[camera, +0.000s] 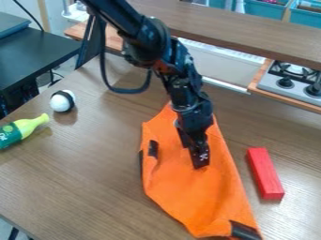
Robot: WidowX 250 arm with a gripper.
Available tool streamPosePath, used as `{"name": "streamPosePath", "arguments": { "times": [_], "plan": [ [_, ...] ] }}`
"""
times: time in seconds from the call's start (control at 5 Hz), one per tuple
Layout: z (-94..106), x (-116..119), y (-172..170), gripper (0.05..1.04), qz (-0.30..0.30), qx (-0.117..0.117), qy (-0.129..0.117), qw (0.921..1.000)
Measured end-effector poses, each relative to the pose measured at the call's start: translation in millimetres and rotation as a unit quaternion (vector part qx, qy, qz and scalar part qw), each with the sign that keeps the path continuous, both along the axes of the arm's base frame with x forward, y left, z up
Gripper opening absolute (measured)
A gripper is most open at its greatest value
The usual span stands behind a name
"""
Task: Moved the cloth from the right to left
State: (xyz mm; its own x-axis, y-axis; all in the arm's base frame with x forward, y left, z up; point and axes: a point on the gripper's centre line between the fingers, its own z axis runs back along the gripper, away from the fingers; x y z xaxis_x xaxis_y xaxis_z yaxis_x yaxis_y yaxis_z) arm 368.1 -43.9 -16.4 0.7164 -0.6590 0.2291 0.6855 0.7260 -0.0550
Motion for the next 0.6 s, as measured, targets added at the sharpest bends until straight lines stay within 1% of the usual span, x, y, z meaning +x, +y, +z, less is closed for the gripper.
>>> {"name": "streamPosePath", "arguments": {
  "times": [0.2,0.6],
  "plan": [
    [-0.6,-13,17,0.999,-0.007,0.001,0.002,1.0],
    [-2.7,-37,46,0.999,-0.02,0.017,-0.011,0.9996]
  ]
}}
